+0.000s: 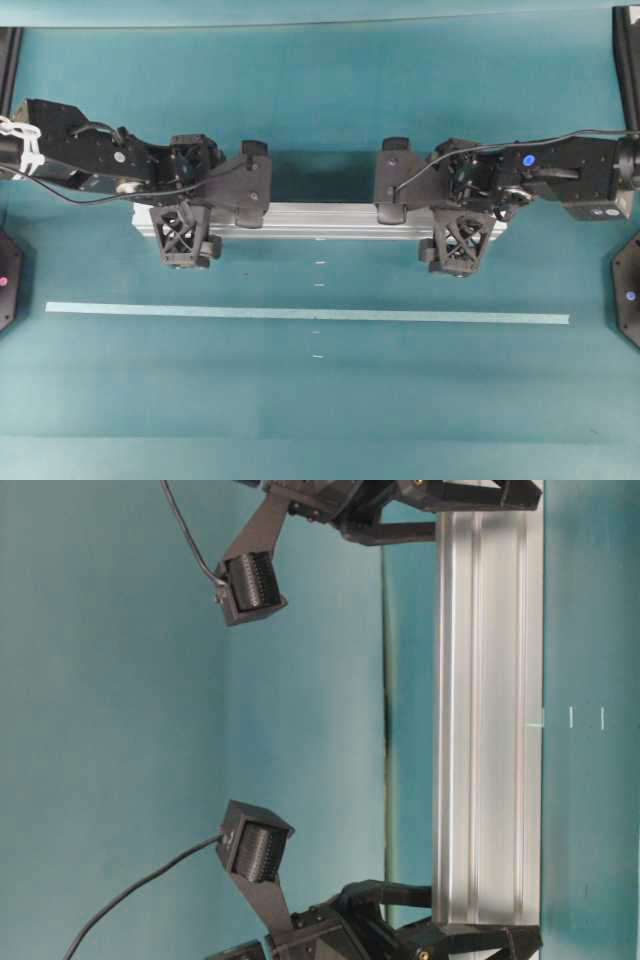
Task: Lift the metal rail with both hands and move it towards you.
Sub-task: 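Close both grippers on the rail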
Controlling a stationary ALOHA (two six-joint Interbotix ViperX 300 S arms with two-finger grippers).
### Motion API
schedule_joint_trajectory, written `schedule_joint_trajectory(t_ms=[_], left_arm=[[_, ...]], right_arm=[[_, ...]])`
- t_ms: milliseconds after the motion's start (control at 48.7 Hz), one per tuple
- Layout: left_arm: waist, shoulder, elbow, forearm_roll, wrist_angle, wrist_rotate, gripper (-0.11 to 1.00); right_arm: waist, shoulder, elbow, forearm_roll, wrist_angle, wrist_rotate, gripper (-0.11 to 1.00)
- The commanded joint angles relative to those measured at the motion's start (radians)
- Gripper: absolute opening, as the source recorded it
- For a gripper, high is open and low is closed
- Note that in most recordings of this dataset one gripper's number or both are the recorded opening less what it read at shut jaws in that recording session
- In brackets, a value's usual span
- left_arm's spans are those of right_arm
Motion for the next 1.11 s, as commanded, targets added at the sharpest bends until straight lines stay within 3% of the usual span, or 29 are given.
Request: schedule_joint_trajectory(t_ms=[0,472,534,719,760,1088], left_arm=[[0.002,-0.005,0.0,0.0,-0.012,-0.003,0.99],[0.002,-0.006,0.009,0.002,-0.046,-0.095,0.96],[0.0,-0.008,0.012,0.002,-0.046,-0.1,0.89],[0.002,-0.011,0.018,0.002,-0.048,-0.094,0.38],[0.0,-0.009,0.018,0.0,-0.048,-0.094,0.31],[0.002,-0.011,0.02,0.002,-0.046,-0.095,0.3]], right_arm=[[0.002,0.005,-0.003,0.003,-0.008,0.0,1.0],[0.0,0.012,0.003,0.003,-0.017,0.012,0.96],[0.0,0.012,0.002,0.003,-0.017,0.012,0.89],[0.006,0.015,0.0,0.005,-0.011,0.011,0.42],[0.006,0.014,0.0,0.008,-0.009,0.011,0.39],[0.006,0.015,0.0,0.014,-0.005,0.008,0.39]])
